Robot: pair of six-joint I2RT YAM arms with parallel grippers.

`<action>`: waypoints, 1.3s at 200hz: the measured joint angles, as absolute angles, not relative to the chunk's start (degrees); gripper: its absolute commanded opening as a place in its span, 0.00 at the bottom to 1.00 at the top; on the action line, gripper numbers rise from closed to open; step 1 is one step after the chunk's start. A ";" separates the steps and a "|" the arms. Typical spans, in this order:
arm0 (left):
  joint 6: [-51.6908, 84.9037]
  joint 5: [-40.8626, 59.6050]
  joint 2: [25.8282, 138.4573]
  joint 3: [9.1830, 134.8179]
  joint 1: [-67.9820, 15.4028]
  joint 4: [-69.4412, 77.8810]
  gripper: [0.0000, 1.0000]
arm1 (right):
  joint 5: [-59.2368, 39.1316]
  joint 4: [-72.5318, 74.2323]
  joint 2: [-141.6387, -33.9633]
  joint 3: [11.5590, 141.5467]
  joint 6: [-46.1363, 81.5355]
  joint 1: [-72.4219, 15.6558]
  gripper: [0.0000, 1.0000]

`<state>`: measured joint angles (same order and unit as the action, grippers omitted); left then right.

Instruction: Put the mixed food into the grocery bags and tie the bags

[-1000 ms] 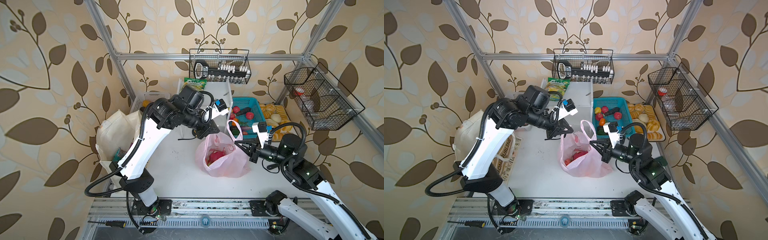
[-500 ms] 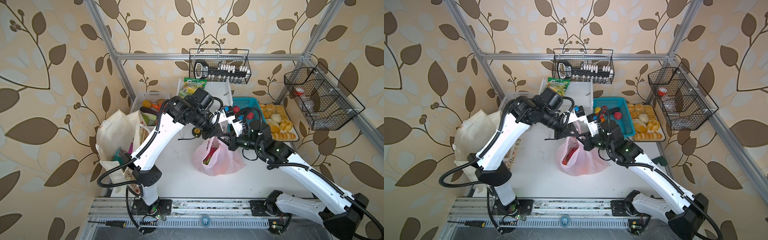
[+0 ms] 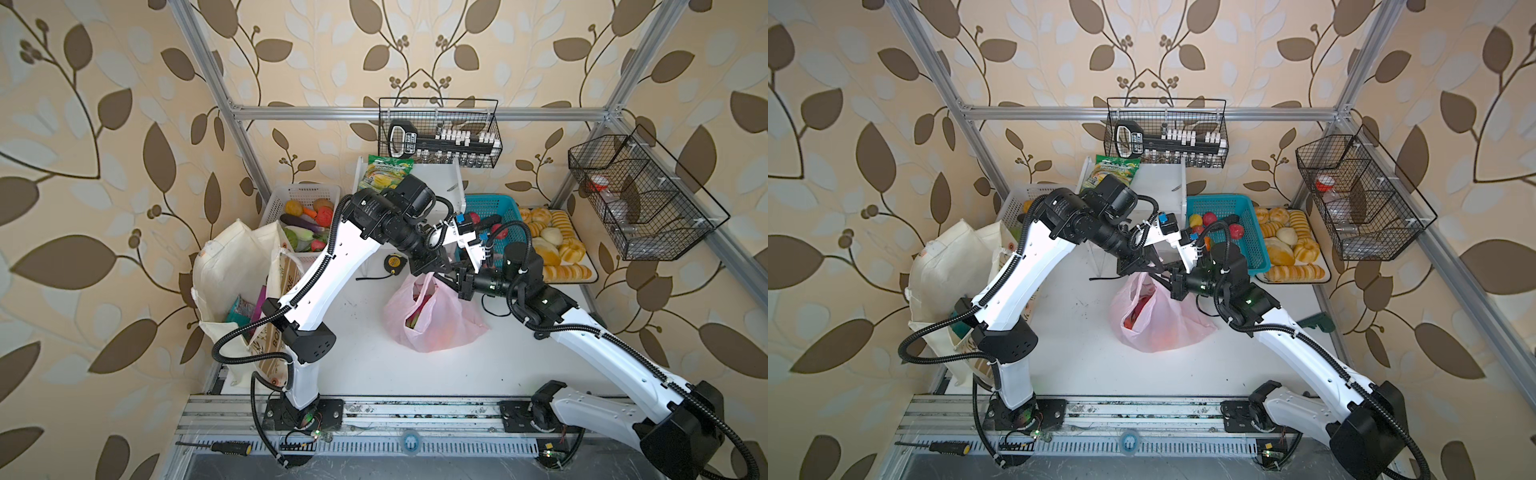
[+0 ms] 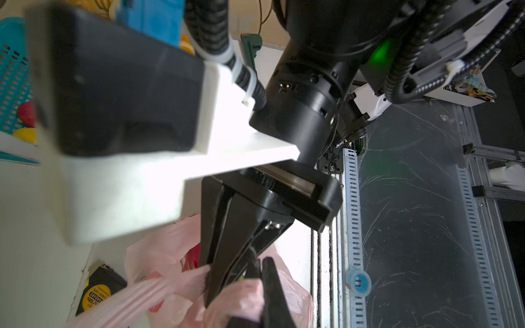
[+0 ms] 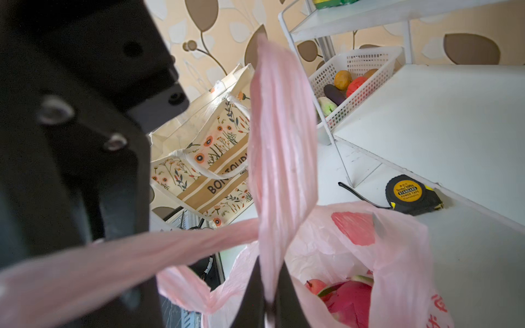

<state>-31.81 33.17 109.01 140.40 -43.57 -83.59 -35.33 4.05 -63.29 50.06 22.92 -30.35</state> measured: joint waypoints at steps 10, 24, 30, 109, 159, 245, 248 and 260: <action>-31.81 33.54 109.30 140.40 -43.57 -83.79 0.00 | -36.32 6.11 -63.29 48.90 22.65 -30.28 0.14; -31.81 34.13 109.82 140.40 -43.57 -83.92 0.00 | -37.60 7.46 -63.29 47.90 22.00 -30.09 0.18; -31.77 34.33 110.02 140.40 -43.57 -83.96 0.00 | -38.06 7.70 -63.29 47.77 21.61 -29.95 0.21; -31.51 34.54 110.69 141.25 -43.57 -84.01 0.00 | -45.10 10.55 -62.17 45.87 17.04 -27.97 0.60; -31.44 34.76 111.50 141.25 -43.57 -83.99 0.00 | -48.75 12.60 -61.91 44.56 14.46 -27.94 0.70; -31.53 41.76 112.14 142.17 -43.57 -84.29 0.00 | -48.69 25.17 -65.39 42.06 12.19 -27.94 0.68; -31.53 41.91 112.14 142.21 -43.57 -84.31 0.00 | -48.71 25.52 -65.52 41.98 12.08 -27.94 0.67; -31.59 42.41 112.14 142.34 -43.57 -84.36 0.00 | -48.97 26.89 -66.13 41.76 11.84 -27.94 0.62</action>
<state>-31.59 42.41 112.14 142.34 -43.57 -84.36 -48.97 26.89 -66.13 41.76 11.84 -27.94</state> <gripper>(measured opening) 0.046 0.659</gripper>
